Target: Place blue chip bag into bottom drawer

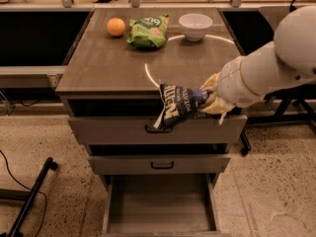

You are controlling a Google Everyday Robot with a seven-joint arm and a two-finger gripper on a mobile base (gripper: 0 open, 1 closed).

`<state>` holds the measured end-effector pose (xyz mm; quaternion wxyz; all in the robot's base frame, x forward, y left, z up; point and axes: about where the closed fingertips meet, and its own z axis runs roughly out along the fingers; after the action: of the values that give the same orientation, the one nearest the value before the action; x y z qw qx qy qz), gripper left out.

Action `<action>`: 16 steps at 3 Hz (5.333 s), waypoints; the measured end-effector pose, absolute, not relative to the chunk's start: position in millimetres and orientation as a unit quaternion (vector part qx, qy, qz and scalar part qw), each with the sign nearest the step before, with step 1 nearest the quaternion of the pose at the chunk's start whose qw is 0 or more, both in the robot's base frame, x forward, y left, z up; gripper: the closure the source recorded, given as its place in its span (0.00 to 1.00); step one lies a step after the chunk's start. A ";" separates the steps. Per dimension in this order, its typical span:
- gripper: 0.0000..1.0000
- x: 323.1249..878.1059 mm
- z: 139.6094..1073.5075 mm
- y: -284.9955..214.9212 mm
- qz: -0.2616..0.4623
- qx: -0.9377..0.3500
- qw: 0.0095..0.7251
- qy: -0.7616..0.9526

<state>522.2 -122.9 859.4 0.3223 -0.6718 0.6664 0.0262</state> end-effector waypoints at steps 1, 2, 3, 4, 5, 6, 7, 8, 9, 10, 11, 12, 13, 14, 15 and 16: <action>1.00 511.6 796.6 -119.6 0.072 -0.680 0.287 0.671; 1.00 511.6 796.4 -119.6 0.072 -0.680 0.287 0.671; 1.00 508.0 767.2 -123.4 0.082 -0.670 0.281 0.682; 1.00 499.6 729.2 -131.9 0.095 -0.657 0.289 0.690; 1.00 491.6 683.0 -136.3 0.122 -0.650 0.295 0.690; 1.00 486.2 629.6 -135.4 0.150 -0.646 0.280 0.694; 1.00 482.5 574.7 -128.0 0.192 -0.637 0.259 0.700; 1.00 482.5 574.5 -128.0 0.192 -0.637 0.259 0.700; 1.00 484.6 540.2 -127.0 0.210 -0.630 0.259 0.701; 1.00 488.8 487.5 -124.3 0.230 -0.623 0.273 0.696; 1.00 492.3 432.2 -119.6 0.243 -0.614 0.288 0.693; 1.00 494.9 387.2 -112.4 0.252 -0.607 0.294 0.694; 1.00 496.3 346.6 -106.9 0.263 -0.597 0.289 0.700; 1.00 495.3 307.4 -102.7 0.264 -0.589 0.282 0.710; 1.00 496.3 266.2 -99.3 0.255 -0.580 0.268 0.726; 1.00 496.5 245.5 -97.0 0.250 -0.576 0.258 0.734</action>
Offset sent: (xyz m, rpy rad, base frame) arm -0.0098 0.0031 -0.0547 0.0051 0.0956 0.0330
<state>496.5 -97.0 245.5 0.2584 -0.5760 0.7342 0.2497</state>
